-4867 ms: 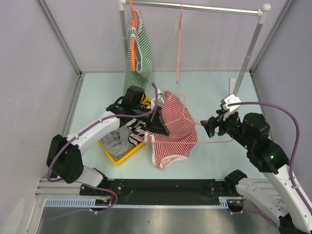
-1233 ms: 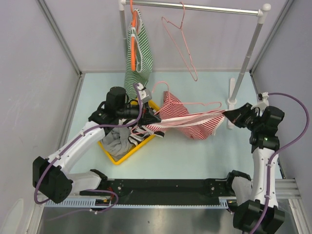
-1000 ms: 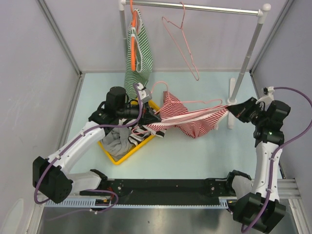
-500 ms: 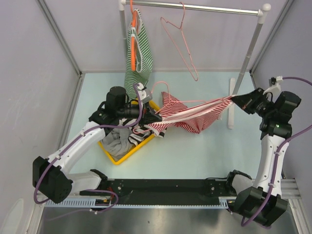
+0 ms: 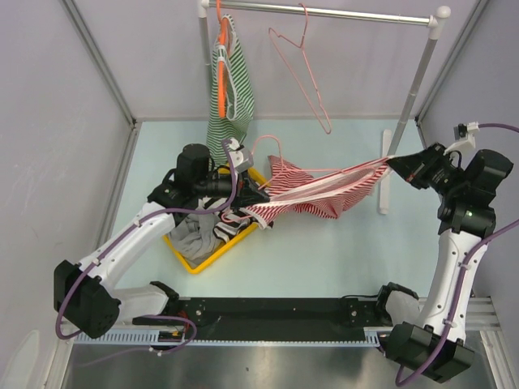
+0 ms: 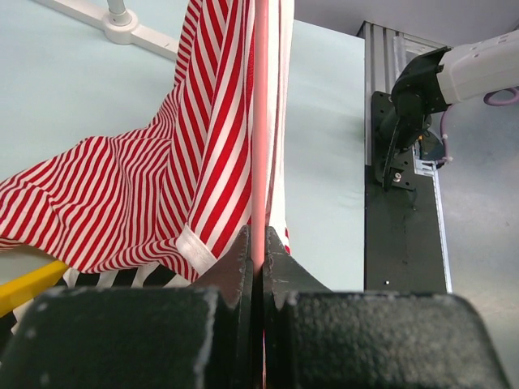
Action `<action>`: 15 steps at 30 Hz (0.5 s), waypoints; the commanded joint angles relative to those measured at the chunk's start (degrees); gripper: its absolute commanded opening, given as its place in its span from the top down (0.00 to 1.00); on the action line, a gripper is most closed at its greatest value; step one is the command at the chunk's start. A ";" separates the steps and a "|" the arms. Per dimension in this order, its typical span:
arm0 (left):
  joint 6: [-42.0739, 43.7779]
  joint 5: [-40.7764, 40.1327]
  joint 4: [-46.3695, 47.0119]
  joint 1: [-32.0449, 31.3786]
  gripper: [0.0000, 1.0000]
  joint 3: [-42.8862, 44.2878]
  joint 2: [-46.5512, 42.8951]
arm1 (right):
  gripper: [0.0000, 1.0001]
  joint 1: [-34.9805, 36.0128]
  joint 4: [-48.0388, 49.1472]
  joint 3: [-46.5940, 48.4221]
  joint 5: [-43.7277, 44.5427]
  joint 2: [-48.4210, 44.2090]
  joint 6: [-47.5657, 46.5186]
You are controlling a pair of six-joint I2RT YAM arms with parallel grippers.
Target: Place the tank top on the hanger
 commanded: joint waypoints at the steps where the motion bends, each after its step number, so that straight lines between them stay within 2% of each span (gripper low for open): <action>1: 1.45 -1.10 -3.60 0.27 1.00 0.15 -2.22 | 1.00 0.51 -1.73 5.49 3.52 -0.50 -2.71; 10: 1.54 -4.35 -3.25 0.01 1.00 -0.12 -3.01 | 1.00 4.21 -16.40 9.18 11.24 -1.29 -11.76; 15: 1.45 -5.23 -3.16 0.09 1.00 -0.29 -3.10 | 1.00 4.64 -18.35 8.83 12.40 -2.52 -13.09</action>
